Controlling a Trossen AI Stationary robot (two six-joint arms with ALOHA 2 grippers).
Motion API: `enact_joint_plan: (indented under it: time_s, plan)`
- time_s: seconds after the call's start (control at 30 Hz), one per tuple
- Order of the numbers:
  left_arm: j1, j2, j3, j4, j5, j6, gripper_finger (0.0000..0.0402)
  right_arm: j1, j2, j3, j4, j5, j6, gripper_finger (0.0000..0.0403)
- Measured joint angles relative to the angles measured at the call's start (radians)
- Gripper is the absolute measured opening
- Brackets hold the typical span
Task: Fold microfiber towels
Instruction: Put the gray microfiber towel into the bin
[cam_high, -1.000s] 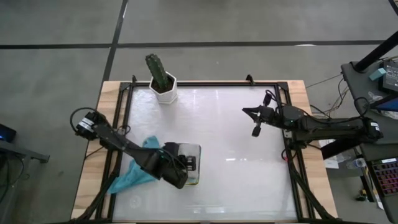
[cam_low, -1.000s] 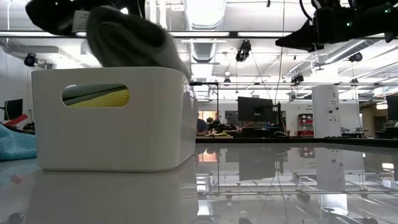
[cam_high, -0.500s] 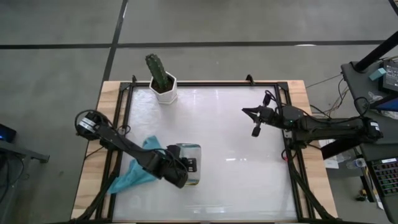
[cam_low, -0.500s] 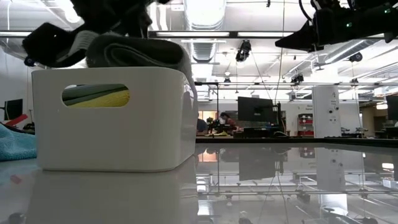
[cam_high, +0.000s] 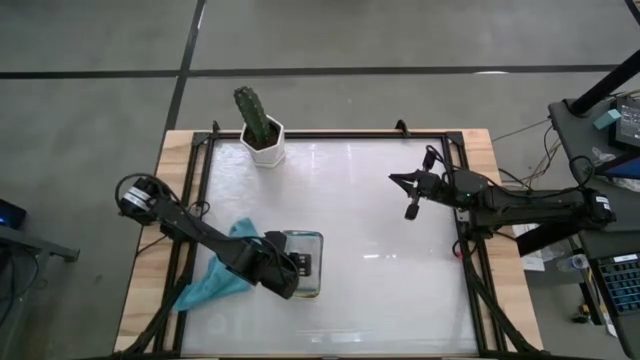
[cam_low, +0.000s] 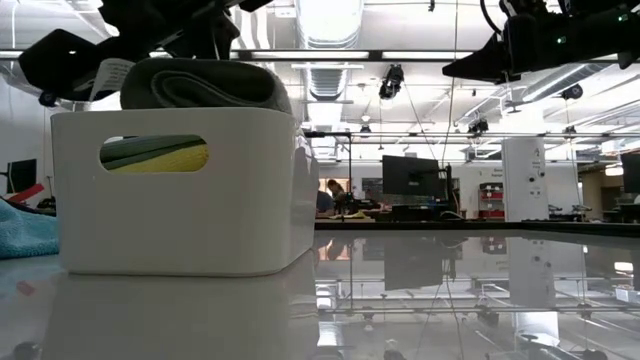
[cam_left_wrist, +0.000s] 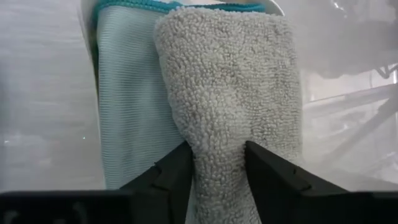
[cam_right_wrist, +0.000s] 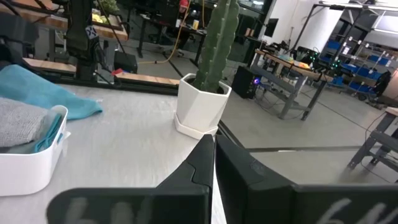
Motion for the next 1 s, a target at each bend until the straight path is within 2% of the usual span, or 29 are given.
enact_joint_plan:
  time_s: [0.27, 0.7, 1.0]
  plan:
    - [0.0, -0.035, -0.001, -0.056, 0.094, 0.056, 0.0149, 0.0, 0.0, 0.0, -0.003, 0.0, 0.0, 0.0009]
    - [0.0, -0.095, 0.009, -0.082, 0.098, 0.092, 0.015, 0.0, 0.0, 0.0, -0.004, 0.0, -0.007, 0.0009]
    - [0.0, -0.11, 0.014, -0.125, 0.097, 0.231, 0.015, 0.0, 0.015, 0.0, -0.003, 0.001, -0.002, 0.0009]
